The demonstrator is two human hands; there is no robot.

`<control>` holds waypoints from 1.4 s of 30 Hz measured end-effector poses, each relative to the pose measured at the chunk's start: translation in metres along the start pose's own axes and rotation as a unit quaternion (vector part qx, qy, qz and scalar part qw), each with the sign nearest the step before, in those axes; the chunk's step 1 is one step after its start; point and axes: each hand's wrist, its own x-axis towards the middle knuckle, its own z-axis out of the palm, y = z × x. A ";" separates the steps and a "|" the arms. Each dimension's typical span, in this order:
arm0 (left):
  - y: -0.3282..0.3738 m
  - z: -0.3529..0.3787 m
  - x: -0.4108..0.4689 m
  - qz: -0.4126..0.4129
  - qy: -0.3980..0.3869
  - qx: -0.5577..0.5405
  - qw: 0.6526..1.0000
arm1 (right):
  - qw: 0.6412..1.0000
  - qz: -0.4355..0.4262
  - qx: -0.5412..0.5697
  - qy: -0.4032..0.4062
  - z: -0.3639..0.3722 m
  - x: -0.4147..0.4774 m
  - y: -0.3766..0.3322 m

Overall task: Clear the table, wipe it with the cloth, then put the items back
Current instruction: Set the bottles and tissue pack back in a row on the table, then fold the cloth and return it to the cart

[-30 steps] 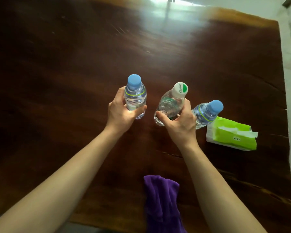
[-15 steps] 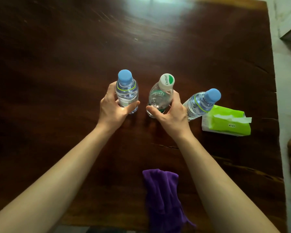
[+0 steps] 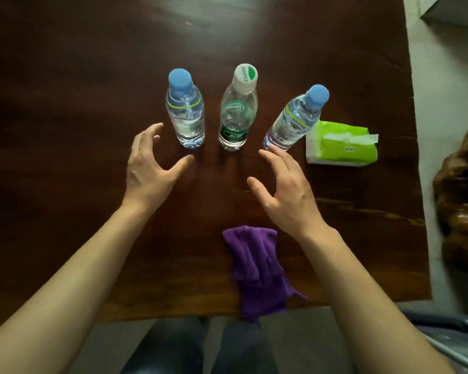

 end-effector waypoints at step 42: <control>0.039 0.093 -0.158 -0.379 -0.038 -0.132 0.915 | 0.948 0.272 0.160 -0.037 0.048 -0.114 0.067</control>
